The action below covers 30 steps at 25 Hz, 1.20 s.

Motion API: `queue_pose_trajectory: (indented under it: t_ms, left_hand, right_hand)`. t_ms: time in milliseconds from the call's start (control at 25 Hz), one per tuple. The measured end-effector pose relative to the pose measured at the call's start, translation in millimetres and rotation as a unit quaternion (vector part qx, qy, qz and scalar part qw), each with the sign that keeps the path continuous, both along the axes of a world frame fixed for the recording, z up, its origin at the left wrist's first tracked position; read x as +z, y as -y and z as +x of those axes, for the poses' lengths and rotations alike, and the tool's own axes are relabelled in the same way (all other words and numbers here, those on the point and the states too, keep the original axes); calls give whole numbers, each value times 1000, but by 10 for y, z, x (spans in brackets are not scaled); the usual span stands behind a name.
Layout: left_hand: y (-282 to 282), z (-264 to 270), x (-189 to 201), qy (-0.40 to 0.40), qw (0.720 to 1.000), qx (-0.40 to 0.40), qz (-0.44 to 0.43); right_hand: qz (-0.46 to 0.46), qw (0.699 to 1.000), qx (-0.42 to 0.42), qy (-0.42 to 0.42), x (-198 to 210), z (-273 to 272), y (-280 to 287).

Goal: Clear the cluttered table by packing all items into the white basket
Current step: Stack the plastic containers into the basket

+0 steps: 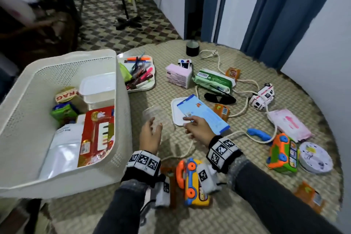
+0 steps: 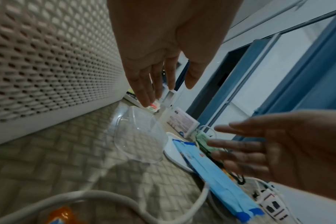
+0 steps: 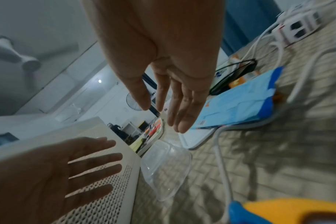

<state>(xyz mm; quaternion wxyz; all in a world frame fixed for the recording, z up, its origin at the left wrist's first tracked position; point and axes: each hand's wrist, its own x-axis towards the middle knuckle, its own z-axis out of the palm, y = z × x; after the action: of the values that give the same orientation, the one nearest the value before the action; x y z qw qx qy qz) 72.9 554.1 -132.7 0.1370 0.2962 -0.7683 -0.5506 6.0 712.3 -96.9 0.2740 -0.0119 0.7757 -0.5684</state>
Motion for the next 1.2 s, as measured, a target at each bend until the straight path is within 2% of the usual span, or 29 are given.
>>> queue_pose_trajectory:
  t_ms: [120,280,400,600,760,960,1200]
  left_hand:
    - [125,-123,-261,10,1000,27,1]
    - [215,-199,-452,30,995,44,87]
    - [273,-238,-569,41,984,47,165]
    - [280,-238,-709,60,974,57,212]
    - [167,-155,-639,23,982,72,175]
    - [-82,81,-371,-45,992,46,109]
    - [-500,352,31,-84,984,38,154]
  right_hand:
    - [37,998,49,-5,-189,-226,343]
    - [89,991,100,-1,-415,-330,592]
    - [92,988,120,13,-491,-348,715]
    - [82,990,112,5,-681,-410,732]
    - [54,995,88,13,-803,-417,582]
    - [25,998,34,-38,-493,-310,342]
    - [-10,998,23,-53,-110,-105,-205]
